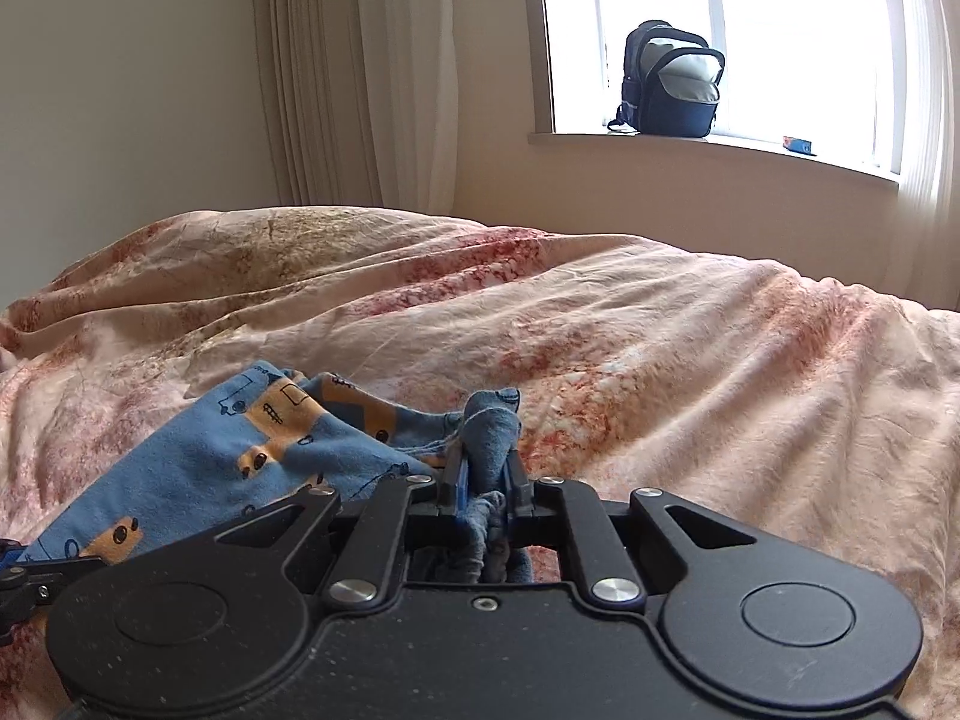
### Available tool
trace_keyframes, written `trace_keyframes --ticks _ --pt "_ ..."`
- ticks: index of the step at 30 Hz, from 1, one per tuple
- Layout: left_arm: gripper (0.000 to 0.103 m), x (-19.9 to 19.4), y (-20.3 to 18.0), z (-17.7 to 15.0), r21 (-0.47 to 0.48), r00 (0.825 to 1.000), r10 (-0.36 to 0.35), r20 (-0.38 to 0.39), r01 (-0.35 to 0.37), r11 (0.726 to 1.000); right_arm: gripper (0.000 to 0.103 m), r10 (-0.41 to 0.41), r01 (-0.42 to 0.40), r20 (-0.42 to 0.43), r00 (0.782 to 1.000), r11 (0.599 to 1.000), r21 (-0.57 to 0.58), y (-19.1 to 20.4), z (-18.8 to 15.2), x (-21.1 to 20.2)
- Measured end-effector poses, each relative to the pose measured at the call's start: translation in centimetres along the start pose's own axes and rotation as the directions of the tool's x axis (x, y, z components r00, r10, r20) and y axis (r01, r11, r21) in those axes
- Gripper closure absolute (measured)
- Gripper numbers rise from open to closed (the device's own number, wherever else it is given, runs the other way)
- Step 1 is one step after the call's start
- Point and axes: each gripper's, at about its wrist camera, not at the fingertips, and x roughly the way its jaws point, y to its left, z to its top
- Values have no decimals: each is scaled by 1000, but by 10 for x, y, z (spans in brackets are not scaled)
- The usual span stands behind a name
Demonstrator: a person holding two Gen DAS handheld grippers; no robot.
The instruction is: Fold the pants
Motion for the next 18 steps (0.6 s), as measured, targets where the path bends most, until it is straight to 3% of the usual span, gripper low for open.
trace_keyframes --ticks 12,15,17,18 --pt "78 0 2 0 -16 1000 -6 -7 6 1000 89 -2 2 -5 1000 1000 -2 -1 -1 1" --pt "63 -1 4 1 -31 1000 -13 -19 12 999 81 -11 11 -9 1000 1000 -1 -1 -1 1" --pt "37 -3 4 1 -41 1000 -14 -19 13 999 72 -14 14 -8 1000 1000 10 -2 -1 -2" --pt "30 -6 3 2 -45 1000 -13 -12 12 999 64 -14 14 -3 1000 1000 16 -2 -1 -5"
